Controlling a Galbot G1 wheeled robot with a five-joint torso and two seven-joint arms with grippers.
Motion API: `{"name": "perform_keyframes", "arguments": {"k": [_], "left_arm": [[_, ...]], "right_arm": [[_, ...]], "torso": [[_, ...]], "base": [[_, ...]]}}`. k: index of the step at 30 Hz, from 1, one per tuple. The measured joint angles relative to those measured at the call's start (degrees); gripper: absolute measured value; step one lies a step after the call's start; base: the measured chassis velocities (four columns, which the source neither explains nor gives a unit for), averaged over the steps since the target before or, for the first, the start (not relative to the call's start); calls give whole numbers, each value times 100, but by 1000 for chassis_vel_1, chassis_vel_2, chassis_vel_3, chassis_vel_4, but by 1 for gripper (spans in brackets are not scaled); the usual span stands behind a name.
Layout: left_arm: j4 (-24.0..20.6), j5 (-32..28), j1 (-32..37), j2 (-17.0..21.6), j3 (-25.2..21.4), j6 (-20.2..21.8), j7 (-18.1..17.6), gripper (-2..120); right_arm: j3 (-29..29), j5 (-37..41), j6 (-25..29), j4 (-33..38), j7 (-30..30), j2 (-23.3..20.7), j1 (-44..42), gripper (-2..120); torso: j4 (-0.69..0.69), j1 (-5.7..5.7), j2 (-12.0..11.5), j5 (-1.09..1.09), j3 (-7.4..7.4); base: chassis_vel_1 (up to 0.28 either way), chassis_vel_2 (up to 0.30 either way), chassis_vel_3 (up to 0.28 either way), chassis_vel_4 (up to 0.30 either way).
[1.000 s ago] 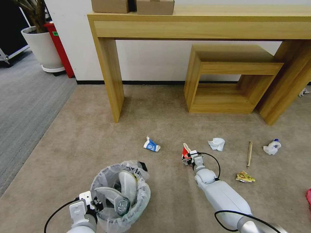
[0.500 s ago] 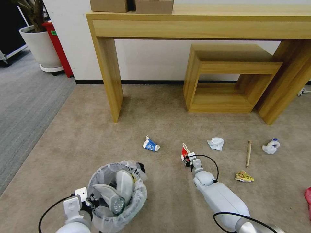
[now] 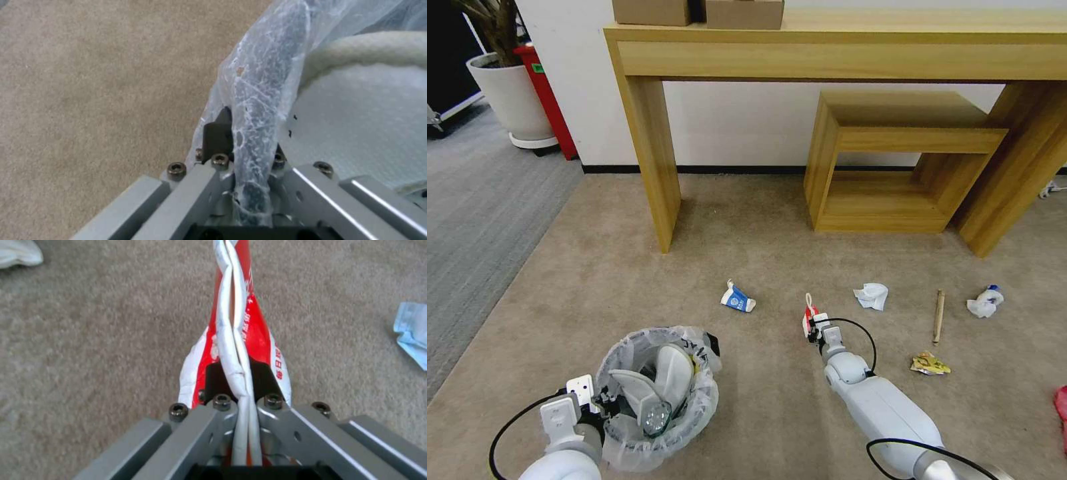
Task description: Pick up the trash bin and place the garbage on the floor into it.
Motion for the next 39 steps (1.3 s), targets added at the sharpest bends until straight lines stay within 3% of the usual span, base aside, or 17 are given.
{"name": "perform_keyframes", "arguments": {"k": [10,14,16,18,20,22,24,25,29,39], "left_arm": [[-157,-74,18,5,-139,-50,4,0],[-193,-141,-9,21,-182,-70,1,0],[-208,-189,-51,37,-220,-97,2,0],[-208,-197,-58,45,-228,-106,2,0],[-209,-213,-91,55,-240,-136,4,0],[-208,-221,-106,50,-244,-143,3,0],[-209,-243,-153,42,-259,-163,3,0],[-209,-299,-196,57,-298,-171,-14,0],[-182,-458,-250,125,-384,-183,-24,0],[-87,-930,-433,357,-649,-220,-166,0]], "right_arm": [[133,388,179,588,-51,-153,-61,0],[232,818,722,1241,-529,-319,-42,0],[254,1292,1255,1957,-1190,-584,0,0],[239,1433,1363,2122,-1352,-658,11,0],[52,2080,1759,2833,-2188,-1080,64,0],[-20,2233,1817,3012,-2364,-1182,80,0],[-236,2564,1871,3433,-2645,-1407,115,0],[-604,2887,1872,4039,-2868,-1694,177,0],[-1267,3305,1783,4868,-3015,-2034,348,0],[-2824,3748,1526,5763,-2929,-2266,982,0]], "torso": [[-1,0,0,1,0],[0,0,0,0,0],[1,0,0,0,0],[0,0,0,0,0],[0,0,1,-1,-1],[-1,0,1,-2,0],[-1,0,1,0,0],[-1,0,1,-1,0],[0,-1,1,0,0],[0,0,2,-1,-1]], "base": [[0,0,0,0],[0,0,0,0],[0,0,0,0],[0,0,0,0],[0,0,0,0],[0,0,0,0],[0,0,0,0],[0,0,0,0],[0,0,0,0],[0,0,0,0]]}}
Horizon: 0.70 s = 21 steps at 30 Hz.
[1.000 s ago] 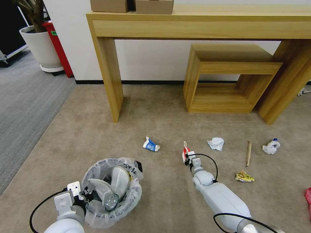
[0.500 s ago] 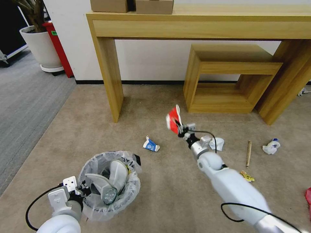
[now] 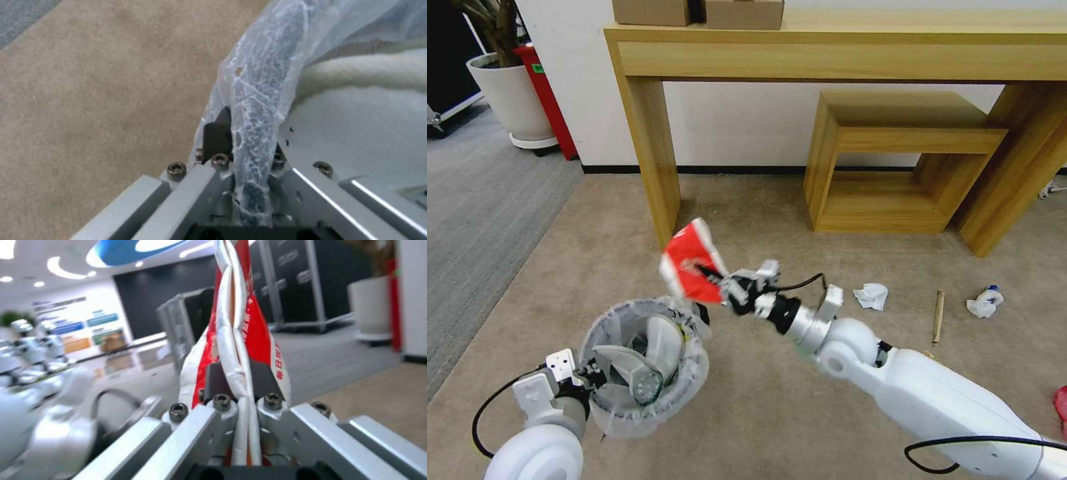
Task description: Pick up the trash bin and place the garbage on the floor into it.
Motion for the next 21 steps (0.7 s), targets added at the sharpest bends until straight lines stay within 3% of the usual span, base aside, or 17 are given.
{"name": "perform_keyframes", "arguments": {"k": [4,10,21], "left_arm": [[-1,-39,25,35,-67,-11,-18,0],[-86,60,144,-95,-26,8,-21,0],[-174,308,278,-291,160,65,-21,0]], "right_arm": [[-480,-133,1,-64,16,2,61,0],[-960,-498,109,-708,80,261,29,0],[-1318,-674,159,-1219,302,626,165,0]], "torso": [[0,0,0,0,0],[0,0,0,1,1],[0,0,0,1,0]], "base": [[0,0,0,0],[0,0,0,0],[0,0,0,0]]}}
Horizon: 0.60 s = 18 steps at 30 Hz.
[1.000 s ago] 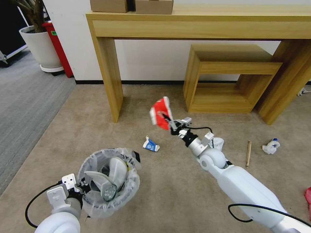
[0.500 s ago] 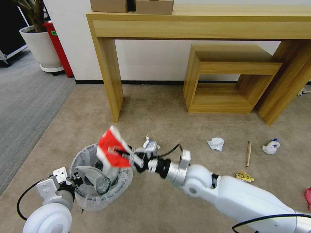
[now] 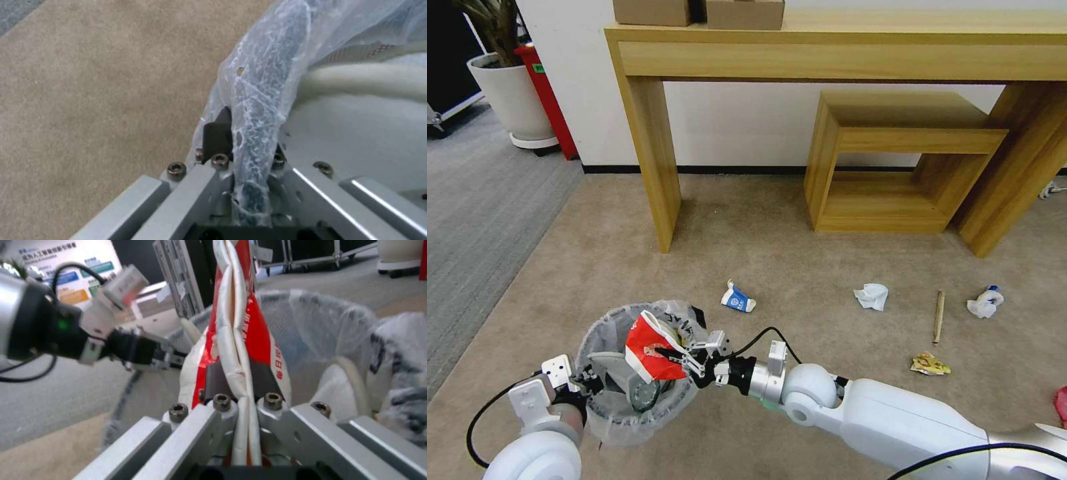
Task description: Pick up the trash bin and place the garbage on the floor into it.
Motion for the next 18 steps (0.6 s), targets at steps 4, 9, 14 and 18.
{"name": "perform_keyframes", "arguments": {"k": [4,9,14,18], "left_arm": [[-23,127,44,-84,86,22,9,0],[-23,233,66,-150,154,39,29,0],[-36,347,120,-218,216,53,57,0],[-63,388,159,-244,239,57,70,0]], "right_arm": [[-76,-111,37,-163,24,65,0,0],[-165,-205,57,-287,75,111,25,0],[-261,-283,78,-409,237,236,62,0],[-306,-351,66,-436,291,264,145,0]], "torso": [[0,0,0,0,0],[0,0,0,0,0],[0,0,-1,1,0],[0,0,-1,0,0]], "base": [[0,0,0,0],[0,0,0,0],[0,0,0,0],[0,0,0,0]]}}
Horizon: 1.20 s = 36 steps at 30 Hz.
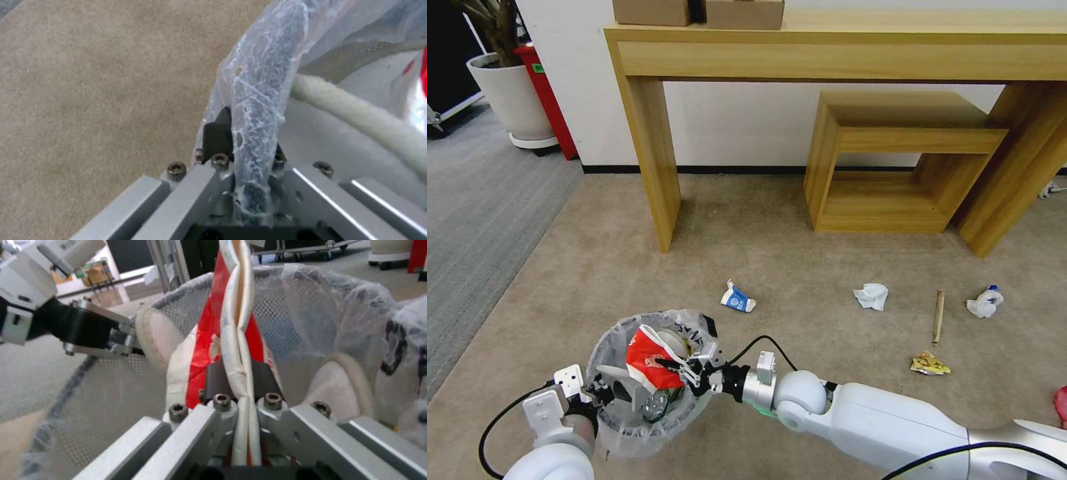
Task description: Pick up the trash bin and place the garbage on the floor into it.
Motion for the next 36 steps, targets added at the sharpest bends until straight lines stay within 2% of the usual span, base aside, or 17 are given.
{"name": "perform_keyframes", "arguments": {"k": [19,29,36], "left_arm": [[-104,21,123,54,-22,-14,-7,0],[-172,3,213,56,-76,-37,-25,0],[-246,-31,281,84,-151,-43,-38,0]], "right_arm": [[-9,268,-7,85,231,242,594,0],[-85,-103,83,-89,218,145,273,0],[-174,-190,-55,-81,237,137,310,0]], "torso": [[1,0,0,0,0],[0,0,0,1,0],[0,0,0,1,0]], "base": [[0,0,0,0],[0,0,0,0],[0,0,0,0]]}}
